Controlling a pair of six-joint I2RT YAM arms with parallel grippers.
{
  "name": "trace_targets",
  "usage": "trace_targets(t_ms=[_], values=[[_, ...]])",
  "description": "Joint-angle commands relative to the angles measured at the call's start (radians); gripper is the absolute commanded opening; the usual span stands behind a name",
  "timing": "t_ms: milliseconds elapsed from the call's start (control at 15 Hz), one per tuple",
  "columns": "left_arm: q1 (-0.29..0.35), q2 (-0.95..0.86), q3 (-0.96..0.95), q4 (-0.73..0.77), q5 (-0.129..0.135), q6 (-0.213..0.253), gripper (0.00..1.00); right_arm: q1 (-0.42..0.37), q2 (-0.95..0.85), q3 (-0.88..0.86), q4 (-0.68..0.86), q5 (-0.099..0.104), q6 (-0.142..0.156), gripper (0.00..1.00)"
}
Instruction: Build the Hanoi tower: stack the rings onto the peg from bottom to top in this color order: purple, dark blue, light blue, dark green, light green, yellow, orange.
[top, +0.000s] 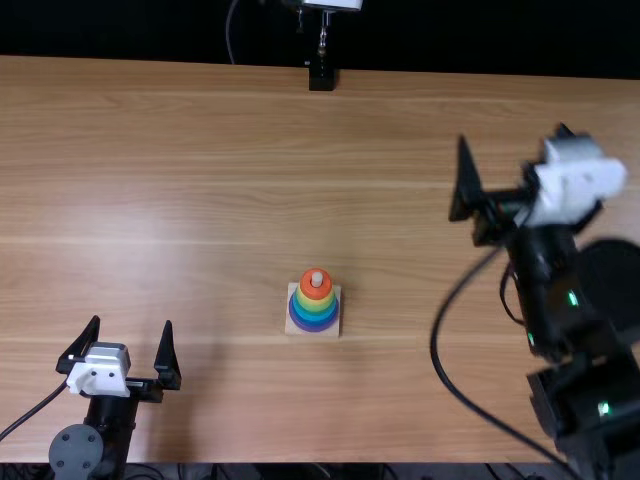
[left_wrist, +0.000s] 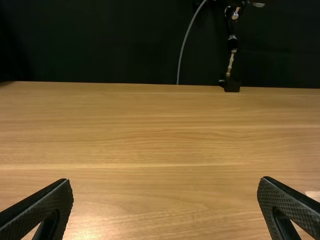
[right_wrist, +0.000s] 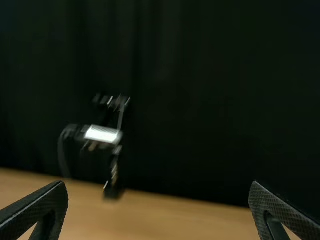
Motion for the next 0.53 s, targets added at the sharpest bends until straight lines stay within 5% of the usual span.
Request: trace_targets(t_ms=[0,200,467], values=[[0.006,-0.011,-0.019,-0.045,0.027,0.008,1.0,-0.067,-0.125,-0.258,0.119,0.009,0.0,1.0],[0.006,-0.011,-0.019,-0.045,0.027,0.008,1.0,-0.174,-0.423,-0.72,0.44,0.005,-0.004,1.0],[0.006,-0.011,-0.019,-0.045,0.027,0.008,1.0,-0.242,-0.77,-1.042,0.44,0.001,0.002,1.0]])
